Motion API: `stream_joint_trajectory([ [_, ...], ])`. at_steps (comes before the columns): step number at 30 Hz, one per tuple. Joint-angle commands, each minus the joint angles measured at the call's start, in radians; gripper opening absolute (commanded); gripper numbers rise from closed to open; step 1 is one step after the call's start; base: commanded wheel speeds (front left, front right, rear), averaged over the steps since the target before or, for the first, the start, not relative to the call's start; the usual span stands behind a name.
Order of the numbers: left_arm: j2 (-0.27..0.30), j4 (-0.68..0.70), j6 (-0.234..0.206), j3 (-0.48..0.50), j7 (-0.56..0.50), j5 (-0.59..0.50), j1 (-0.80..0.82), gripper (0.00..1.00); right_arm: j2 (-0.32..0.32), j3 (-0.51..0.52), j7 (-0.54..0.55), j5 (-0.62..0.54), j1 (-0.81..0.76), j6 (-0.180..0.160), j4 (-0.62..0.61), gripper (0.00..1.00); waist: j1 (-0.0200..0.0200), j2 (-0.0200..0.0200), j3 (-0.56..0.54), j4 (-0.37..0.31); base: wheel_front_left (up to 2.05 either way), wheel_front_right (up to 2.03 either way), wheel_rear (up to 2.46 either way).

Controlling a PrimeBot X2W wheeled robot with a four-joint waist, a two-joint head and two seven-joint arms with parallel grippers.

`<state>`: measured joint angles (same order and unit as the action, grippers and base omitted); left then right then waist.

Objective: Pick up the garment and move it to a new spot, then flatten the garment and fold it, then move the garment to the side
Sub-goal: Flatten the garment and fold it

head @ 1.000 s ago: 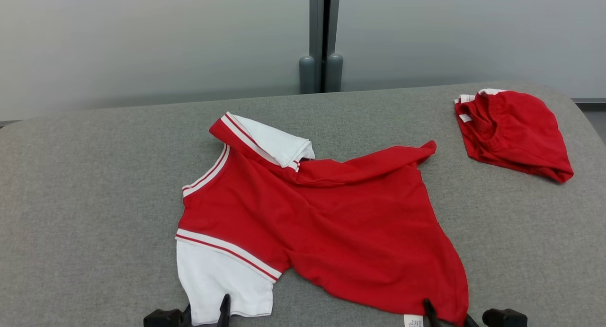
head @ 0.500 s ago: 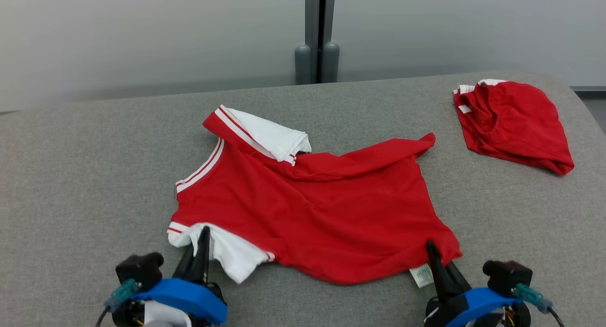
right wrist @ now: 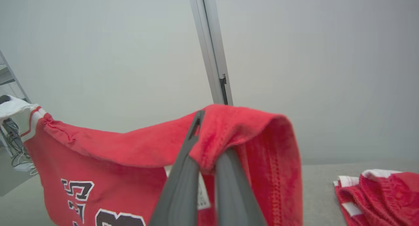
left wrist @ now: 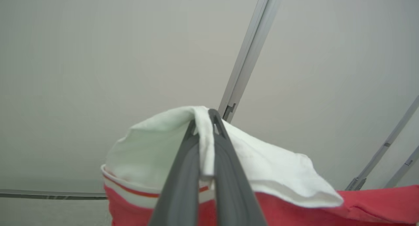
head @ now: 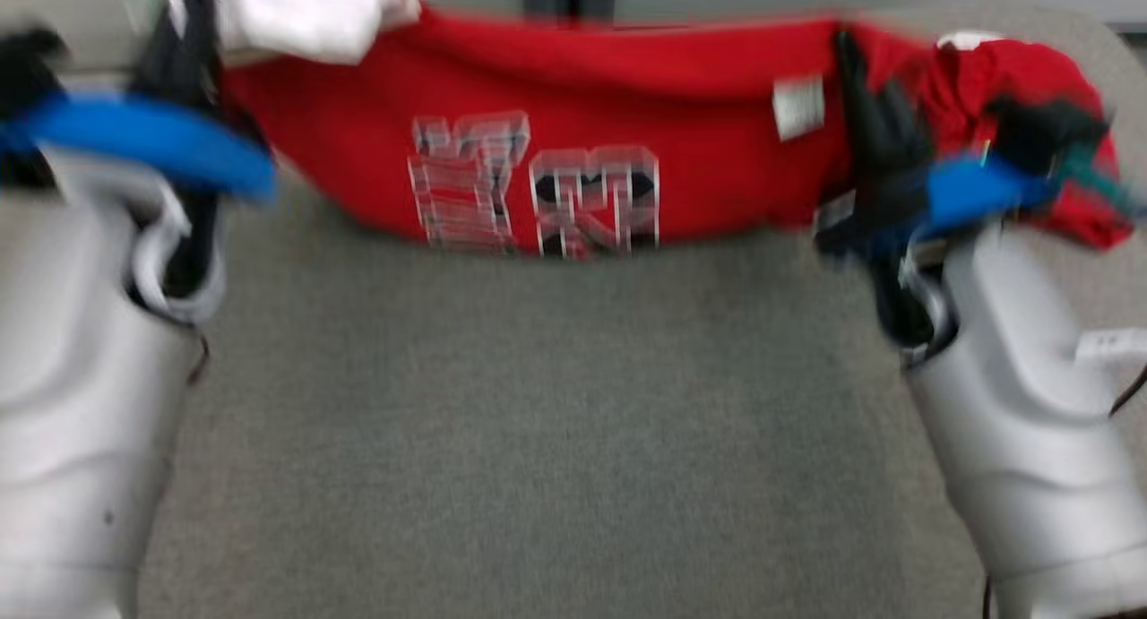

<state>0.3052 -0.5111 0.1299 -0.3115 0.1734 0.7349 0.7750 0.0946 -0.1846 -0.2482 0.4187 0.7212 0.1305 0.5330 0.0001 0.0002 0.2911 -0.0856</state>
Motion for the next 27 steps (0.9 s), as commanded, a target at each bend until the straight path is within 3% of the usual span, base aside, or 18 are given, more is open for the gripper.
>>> stream_joint_trajectory([
  [1,0.008,-0.013,0.001,0.005,-0.018,0.006,0.085,0.0,0.005,0.0,0.01,0.019,0.091,0.001,0.018,0.0,-0.0001,-0.0002,0.057,0.024,0.0,0.0,0.0],
  [5,0.053,-0.051,-0.006,0.001,-0.053,-0.043,0.362,0.0,0.007,0.007,0.049,0.088,0.352,0.001,0.098,0.0,-0.0001,-0.0002,0.154,0.014,0.0,0.0,0.0],
  [10,0.024,-0.13,-0.003,-0.007,-0.091,-0.059,0.665,0.0,0.047,0.002,0.074,0.086,0.655,0.001,0.224,0.0,-0.0001,-0.0002,0.248,0.014,0.0,0.0,0.0],
  [16,-0.023,-0.256,0.002,-0.035,-0.065,-0.072,0.95,0.0,0.076,0.017,0.05,0.095,0.925,0.001,0.351,0.0,-0.0001,-0.0002,0.301,0.027,0.0,0.0,0.0],
  [22,-0.066,-0.326,0.001,-0.098,-0.013,-0.059,1.088,0.0,0.097,-0.027,0.023,0.09,1.059,0.001,0.428,0.0,-0.0001,-0.0002,0.306,0.041,0.0,0.0,0.0],
  [27,-0.053,-0.331,0.001,-0.186,0.019,-0.012,1.038,0.0,0.097,-0.09,0.006,0.131,1.018,0.001,0.454,0.0,-0.0001,-0.0002,0.301,0.046,0.0,0.0,0.0],
])
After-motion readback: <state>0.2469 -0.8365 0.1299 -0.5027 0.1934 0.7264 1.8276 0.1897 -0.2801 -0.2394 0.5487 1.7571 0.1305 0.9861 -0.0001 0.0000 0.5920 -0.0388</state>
